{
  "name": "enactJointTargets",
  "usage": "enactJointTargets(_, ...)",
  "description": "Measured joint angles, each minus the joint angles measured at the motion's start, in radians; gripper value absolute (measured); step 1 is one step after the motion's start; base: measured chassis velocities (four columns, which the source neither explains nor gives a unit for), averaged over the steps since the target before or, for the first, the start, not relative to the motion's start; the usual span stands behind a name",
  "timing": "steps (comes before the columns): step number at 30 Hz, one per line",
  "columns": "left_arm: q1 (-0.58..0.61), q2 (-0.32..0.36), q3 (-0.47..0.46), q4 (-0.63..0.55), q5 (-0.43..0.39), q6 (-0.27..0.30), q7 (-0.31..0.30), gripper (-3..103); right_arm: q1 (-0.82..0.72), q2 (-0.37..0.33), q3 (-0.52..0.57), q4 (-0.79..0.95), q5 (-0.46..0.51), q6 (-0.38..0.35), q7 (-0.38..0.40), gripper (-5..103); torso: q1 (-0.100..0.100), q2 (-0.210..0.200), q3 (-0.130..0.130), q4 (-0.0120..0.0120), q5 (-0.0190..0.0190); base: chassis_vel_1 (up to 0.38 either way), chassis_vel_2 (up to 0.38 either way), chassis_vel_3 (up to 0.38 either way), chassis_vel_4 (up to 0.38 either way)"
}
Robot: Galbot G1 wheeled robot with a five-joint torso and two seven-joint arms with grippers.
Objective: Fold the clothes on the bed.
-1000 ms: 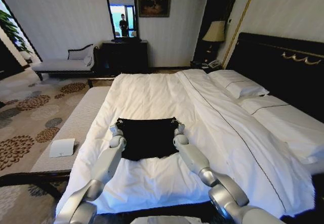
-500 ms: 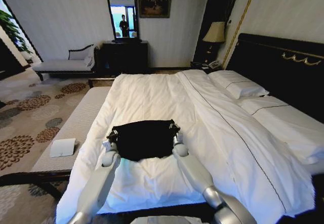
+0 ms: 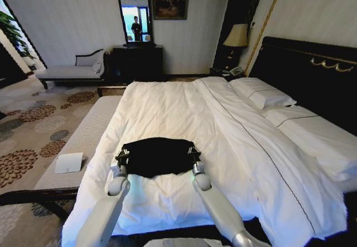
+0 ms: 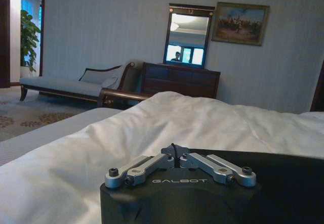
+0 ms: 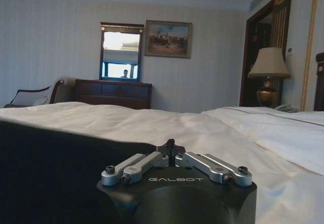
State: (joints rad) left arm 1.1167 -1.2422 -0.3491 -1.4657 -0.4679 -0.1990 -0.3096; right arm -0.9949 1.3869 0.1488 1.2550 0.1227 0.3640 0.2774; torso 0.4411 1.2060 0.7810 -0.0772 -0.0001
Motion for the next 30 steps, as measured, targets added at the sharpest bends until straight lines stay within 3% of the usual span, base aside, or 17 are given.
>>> enactJointTargets(12,0.111,0.017,-0.005,-0.060,0.044,-0.029,0.001,0,-0.114,-0.028,0.015,0.109,-0.010,0.004,-0.009,1,0.000,0.000,0.000,0.0001,0.0000,0.000,0.000,0.000,0.000)
enactJointTargets(30,0.180,-0.004,-0.019,-0.088,0.104,-0.043,-0.006,0,-0.232,-0.010,0.059,0.172,-0.030,0.016,0.002,1,0.000,0.000,0.000,0.0000,0.0000,0.000,0.000,0.000,0.000)
